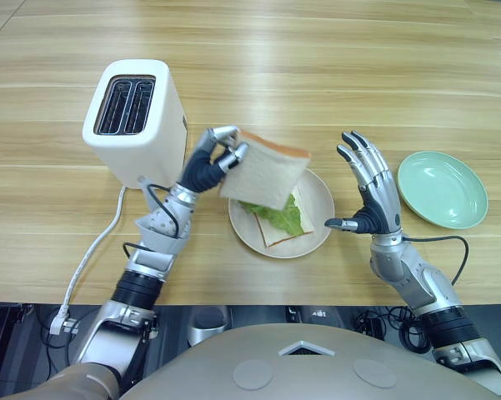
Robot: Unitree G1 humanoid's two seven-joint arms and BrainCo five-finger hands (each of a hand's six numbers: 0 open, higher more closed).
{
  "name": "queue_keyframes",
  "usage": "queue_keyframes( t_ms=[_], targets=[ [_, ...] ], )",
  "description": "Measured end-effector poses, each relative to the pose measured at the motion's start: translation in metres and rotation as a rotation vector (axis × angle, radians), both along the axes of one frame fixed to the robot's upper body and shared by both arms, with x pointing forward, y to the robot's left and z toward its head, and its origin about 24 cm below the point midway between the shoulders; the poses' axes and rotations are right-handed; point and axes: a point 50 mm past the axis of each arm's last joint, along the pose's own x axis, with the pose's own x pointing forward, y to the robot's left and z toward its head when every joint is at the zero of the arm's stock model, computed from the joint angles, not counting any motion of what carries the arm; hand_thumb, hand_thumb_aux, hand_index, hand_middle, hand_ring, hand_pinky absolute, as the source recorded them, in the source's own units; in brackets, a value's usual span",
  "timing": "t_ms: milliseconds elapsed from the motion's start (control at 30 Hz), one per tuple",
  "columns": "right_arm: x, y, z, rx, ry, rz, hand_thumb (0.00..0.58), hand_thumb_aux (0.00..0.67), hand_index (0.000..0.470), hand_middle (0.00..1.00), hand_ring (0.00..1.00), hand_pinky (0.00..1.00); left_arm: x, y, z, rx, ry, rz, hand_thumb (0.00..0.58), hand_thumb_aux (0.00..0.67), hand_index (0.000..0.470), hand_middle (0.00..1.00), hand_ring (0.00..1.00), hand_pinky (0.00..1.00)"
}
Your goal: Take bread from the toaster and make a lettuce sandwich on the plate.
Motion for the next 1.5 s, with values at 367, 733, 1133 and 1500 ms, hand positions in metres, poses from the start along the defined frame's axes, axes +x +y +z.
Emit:
queue_keyframes(
  t_ms=[367,733,1133,1500],
  targets=[
    [-0.01,0.02,-0.009,-0.083,0.111,0.171,0.0,0.0,0.0,0.0,0.0,0.0,-0.01,-0.037,-0.05,-0.126,0.272,-0.013,0.58,0.67,0.46,1.0,1.0,1.0],
    [-0.013,0.027,-0.026,-0.156,0.214,0.221,0.0,0.0,0.0,0.0,0.0,0.0,-0.01,-0.045,-0.072,-0.099,0.384,0.061,0.58,0.67,0.46,1.0,1.0,1.0],
    [-0.019,0.031,-0.059,-0.298,0.424,0.305,0.0,0.0,0.0,0.0,0.0,0.0,-0.012,-0.034,-0.083,-0.068,0.42,0.186,0.58,0.67,0.46,1.0,1.0,1.0],
    [-0.021,0.03,-0.074,-0.36,0.57,0.355,0.0,0.0,0.0,0.0,0.0,0.0,-0.018,-0.032,-0.094,0.042,0.445,0.188,0.0,0.0,0.0,0.53,0.53,0.53]
  ],
)
